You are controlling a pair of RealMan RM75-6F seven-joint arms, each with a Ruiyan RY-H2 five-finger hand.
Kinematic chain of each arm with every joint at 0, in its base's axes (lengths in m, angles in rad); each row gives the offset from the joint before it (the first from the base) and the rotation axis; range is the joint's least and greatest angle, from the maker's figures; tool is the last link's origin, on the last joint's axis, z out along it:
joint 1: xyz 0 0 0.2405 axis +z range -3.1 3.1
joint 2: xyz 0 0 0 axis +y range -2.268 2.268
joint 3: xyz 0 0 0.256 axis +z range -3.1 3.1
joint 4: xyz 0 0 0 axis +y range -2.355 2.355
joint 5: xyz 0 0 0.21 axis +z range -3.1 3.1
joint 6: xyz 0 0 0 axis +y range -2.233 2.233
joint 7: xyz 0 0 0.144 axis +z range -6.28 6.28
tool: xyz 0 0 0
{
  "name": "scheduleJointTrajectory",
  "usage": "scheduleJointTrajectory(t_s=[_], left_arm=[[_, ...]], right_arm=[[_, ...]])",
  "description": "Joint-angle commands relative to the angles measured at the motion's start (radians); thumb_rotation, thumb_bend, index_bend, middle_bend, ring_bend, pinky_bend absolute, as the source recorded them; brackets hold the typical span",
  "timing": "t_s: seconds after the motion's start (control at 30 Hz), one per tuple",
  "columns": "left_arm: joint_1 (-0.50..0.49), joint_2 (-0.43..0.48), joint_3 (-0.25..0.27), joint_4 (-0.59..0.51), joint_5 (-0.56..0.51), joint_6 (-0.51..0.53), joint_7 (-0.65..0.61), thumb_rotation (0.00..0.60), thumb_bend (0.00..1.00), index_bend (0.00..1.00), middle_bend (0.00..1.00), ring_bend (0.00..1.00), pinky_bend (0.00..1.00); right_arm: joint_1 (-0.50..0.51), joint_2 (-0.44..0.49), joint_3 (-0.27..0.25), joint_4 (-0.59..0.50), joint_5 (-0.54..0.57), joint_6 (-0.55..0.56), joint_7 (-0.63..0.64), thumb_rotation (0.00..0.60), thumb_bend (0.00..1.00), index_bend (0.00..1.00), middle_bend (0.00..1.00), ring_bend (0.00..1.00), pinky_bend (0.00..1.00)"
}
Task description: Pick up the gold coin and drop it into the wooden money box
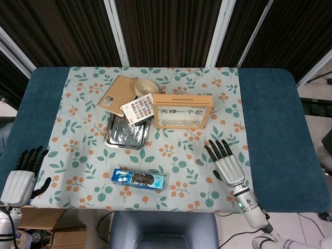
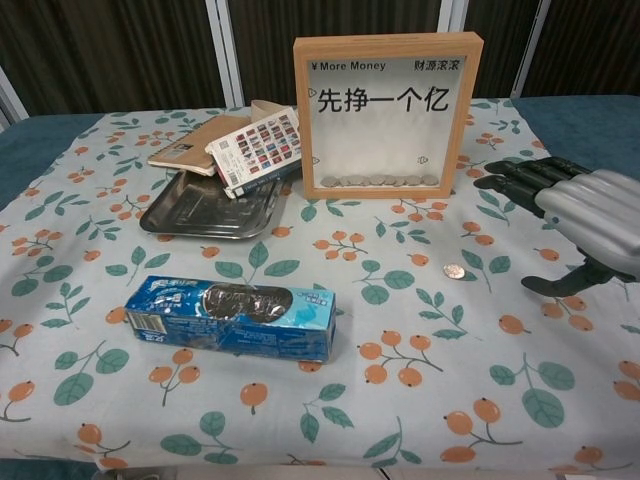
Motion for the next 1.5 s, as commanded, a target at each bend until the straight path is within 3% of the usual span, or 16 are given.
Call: scheduleJointTrajectory(t_s=[0.03,0.23,0.53,1.5], left_arm=[[0.001,0.001,0.0,0.001,0.0,0.001,-0.002,0.6,0.35,0.0,0.0,0.0,0.0],[0.003,0.004,0.0,0.003,-0.005,0.002,-0.005,0.6,0.35,0.0,0.0,0.0,0.0],[0.001,-0.002,0.0,0.017,-0.01,-0.005,-0.014,0.6,0.34,0.0,0.0,0.0,0.0],[0.001,-0.006,0.0,0.037,-0.021,-0.013,-0.031,0.6,0.35,0.0,0.0,0.0,0.0]], right_arm=[[0.009,-0.017,0.0,0.014,0.008,-0.01,0.009,0.6,0.39,0.3,0.0,0.0,0.0],[0.028,-0.056,0.001,0.055,0.016,-0.023,0.024,0.6,0.39,0.42,0.0,0.0,0.0],[0.048,-0.11,0.009,0.119,0.028,-0.022,0.049,0.6,0.39,0.49,0.0,0.0,0.0],[0.085,-0.177,-0.004,0.212,0.055,-0.059,0.072,0.6,0.39,0.54,0.0,0.0,0.0]])
